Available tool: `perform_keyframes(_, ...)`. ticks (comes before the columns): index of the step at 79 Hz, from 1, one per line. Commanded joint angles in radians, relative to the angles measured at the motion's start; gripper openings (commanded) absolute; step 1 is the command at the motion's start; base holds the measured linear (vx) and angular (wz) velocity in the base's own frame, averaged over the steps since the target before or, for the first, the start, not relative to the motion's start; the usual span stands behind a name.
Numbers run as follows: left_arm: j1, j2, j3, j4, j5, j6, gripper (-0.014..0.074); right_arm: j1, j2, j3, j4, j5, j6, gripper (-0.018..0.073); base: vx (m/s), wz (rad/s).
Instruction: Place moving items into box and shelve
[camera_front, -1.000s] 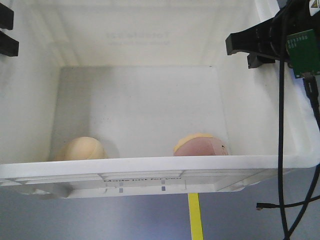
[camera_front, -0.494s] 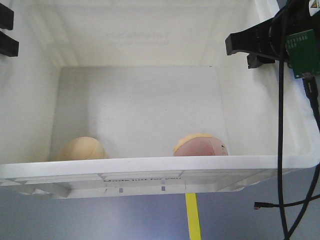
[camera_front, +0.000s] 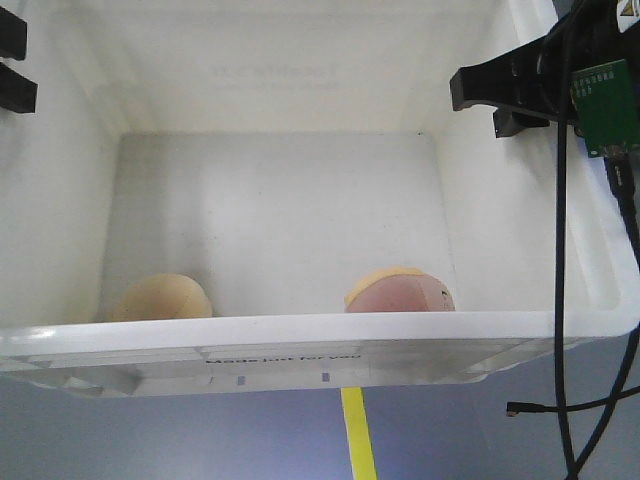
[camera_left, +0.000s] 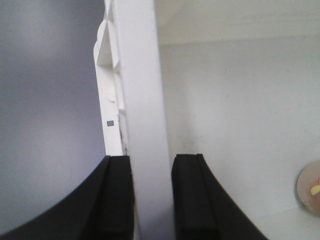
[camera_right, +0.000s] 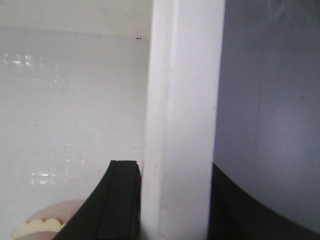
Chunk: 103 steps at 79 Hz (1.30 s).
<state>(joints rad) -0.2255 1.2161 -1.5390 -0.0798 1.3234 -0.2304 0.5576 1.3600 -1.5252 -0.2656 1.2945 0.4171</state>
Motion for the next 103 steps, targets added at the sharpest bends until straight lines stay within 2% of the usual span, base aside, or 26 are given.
perform_keyframes(1,-0.008,-0.035,-0.044,-0.027,-0.066,0.002,-0.0006,-0.003,-0.037,-0.044,-0.081,-0.065,-0.011,-0.0006,0.46,-0.27)
perform_keyframes(45,-0.008,-0.035,-0.044,-0.027,-0.066,0.002,-0.0006,-0.003,-0.037,-0.044,-0.081,-0.065,-0.011,-0.0006,0.42,-0.42)
perform_keyframes(103,-0.008,-0.036,-0.044,-0.028,-0.066,0.002,-0.0006,-0.003,-0.037,-0.044,-0.082,-0.065,-0.013,-0.0006,0.36,-0.74)
